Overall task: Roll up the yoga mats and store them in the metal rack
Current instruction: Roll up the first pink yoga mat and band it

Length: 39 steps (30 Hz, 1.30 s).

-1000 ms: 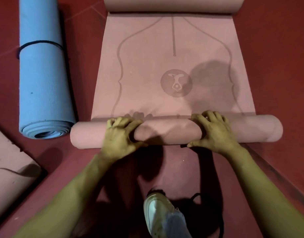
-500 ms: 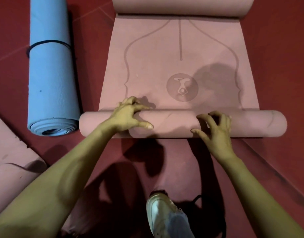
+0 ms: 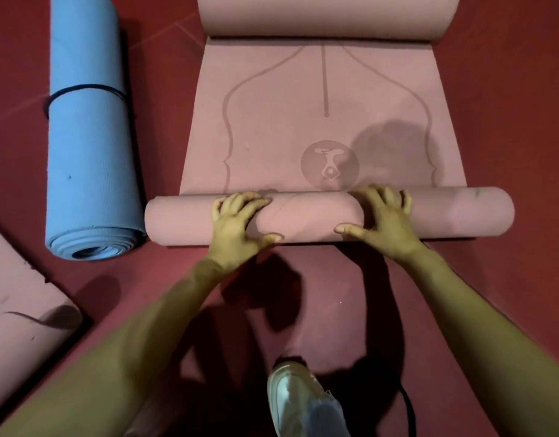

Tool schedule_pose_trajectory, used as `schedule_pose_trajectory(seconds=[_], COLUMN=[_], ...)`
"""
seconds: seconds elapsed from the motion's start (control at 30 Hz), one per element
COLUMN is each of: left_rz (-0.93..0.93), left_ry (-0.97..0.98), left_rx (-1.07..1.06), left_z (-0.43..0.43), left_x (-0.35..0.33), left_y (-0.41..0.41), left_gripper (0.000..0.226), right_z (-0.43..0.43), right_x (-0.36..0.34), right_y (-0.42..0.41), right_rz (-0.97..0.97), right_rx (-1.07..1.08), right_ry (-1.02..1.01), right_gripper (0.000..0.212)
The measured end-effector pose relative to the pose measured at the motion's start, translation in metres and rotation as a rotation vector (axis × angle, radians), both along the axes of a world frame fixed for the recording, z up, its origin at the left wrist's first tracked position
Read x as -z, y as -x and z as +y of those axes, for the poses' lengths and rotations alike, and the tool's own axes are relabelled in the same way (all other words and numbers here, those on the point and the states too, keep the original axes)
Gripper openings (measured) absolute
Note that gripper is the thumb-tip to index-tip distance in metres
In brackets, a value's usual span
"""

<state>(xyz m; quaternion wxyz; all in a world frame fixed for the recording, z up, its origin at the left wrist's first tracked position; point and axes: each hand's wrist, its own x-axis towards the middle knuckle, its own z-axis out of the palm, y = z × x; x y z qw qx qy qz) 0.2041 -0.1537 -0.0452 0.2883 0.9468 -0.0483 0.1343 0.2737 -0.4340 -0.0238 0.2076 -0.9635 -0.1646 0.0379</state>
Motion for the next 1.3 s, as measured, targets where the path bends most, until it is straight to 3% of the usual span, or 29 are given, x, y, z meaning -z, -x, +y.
schedule_pose_trajectory(seconds=[0.2, 0.33, 0.5, 0.57, 0.63, 0.73, 0.87, 1.0, 1.1, 1.2, 1.3], left_rz=[0.190, 0.268, 0.258, 0.230, 0.179, 0.177, 0.209, 0.074, 0.040, 0.093, 0.152], left_ry=[0.052, -0.093, 0.099, 0.156, 0.221, 0.315, 0.178, 0.268, 0.060, -0.079, -0.119], left_rx=[-0.017, -0.081, -0.108, -0.075, -0.070, -0.125, 0.005, -0.110, -0.188, -0.145, 0.020], left_z=[0.009, 0.001, -0.005, -0.002, 0.000, -0.001, 0.002, 0.003, -0.013, -0.014, 0.006], left_x=[-0.011, -0.019, -0.012, -0.013, -0.015, -0.022, -0.023, -0.018, -0.012, -0.012, -0.016], left_y=[-0.021, -0.036, -0.039, -0.039, -0.043, -0.049, -0.046, -0.048, -0.049, -0.048, -0.053], left_gripper=[0.081, 0.073, 0.057, 0.052, 0.046, 0.049, 0.073, 0.049, 0.042, 0.060, 0.084], right_z=[0.011, 0.027, 0.026, 0.016, 0.012, 0.017, 0.022, 0.028, 0.035, 0.028, 0.005], right_x=[0.002, -0.005, 0.000, -0.006, -0.013, -0.023, -0.027, -0.025, -0.020, -0.018, -0.022], right_y=[0.001, -0.015, -0.024, -0.024, -0.027, -0.034, -0.038, -0.041, -0.041, -0.045, -0.051], right_rz=[-0.117, 0.068, 0.086, 0.144, 0.153, 0.128, 0.133, 0.118, 0.040, 0.011, 0.054], right_rx=[0.065, 0.132, 0.126, 0.056, 0.020, 0.025, 0.069, 0.177, 0.226, 0.179, -0.013], right_ry=[0.225, 0.288, 0.073, 0.001, 0.064, 0.267, 0.331, 0.236, 0.225, 0.206, 0.255], right_gripper=[0.085, 0.077, 0.062, 0.070, 0.085, 0.085, 0.090, 0.078, 0.072, 0.079, 0.088])
